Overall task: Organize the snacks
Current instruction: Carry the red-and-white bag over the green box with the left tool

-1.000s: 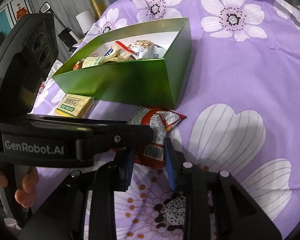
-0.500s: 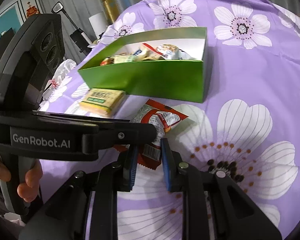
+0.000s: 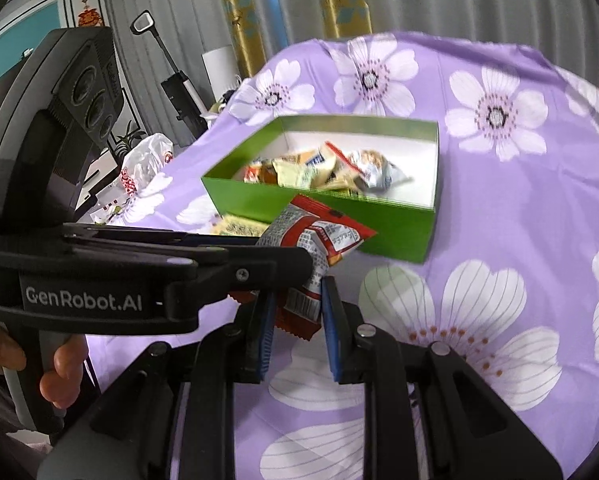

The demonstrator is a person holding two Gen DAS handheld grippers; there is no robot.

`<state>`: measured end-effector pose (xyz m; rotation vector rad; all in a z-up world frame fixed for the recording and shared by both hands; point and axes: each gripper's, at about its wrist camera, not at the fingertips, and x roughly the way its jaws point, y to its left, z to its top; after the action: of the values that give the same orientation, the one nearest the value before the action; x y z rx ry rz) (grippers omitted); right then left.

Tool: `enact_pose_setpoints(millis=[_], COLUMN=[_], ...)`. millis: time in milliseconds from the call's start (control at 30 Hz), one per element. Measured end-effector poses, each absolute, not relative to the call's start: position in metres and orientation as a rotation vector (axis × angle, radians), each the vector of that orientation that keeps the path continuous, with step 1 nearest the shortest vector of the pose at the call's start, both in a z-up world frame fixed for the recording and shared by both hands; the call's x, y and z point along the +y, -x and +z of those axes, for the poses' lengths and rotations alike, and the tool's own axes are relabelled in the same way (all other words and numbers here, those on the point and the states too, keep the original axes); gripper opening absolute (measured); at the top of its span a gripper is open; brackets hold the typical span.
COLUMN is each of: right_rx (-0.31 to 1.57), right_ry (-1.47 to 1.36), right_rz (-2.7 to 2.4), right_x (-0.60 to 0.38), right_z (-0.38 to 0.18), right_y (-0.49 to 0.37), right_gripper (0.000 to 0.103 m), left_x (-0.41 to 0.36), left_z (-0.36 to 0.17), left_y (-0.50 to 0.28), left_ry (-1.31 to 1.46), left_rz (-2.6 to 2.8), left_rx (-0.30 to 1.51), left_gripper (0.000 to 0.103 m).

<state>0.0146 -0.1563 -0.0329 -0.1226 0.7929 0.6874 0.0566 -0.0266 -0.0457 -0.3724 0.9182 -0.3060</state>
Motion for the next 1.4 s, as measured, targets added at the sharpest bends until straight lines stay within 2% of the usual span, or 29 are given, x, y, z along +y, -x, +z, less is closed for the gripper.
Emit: enact_pose_setpoints(millis=[733, 1400], right_rx=[0.687, 0.772], right_ry=[0.141, 0.122], right_rz=[0.699, 0.720], right_x=[-0.125, -0.094], right_z=[0.003, -0.031], right_y=[-0.068, -0.129], right_gripper=[0.023, 0.023], left_x=[0.007, 0.038], left_z=[-0.008, -0.038], left_y=[-0.102, -0.163], left_ry=[0.347, 0.364], left_rz=[-0.291, -0.259], left_rx=[0.792, 0.871], left_gripper=[0.042, 0.042])
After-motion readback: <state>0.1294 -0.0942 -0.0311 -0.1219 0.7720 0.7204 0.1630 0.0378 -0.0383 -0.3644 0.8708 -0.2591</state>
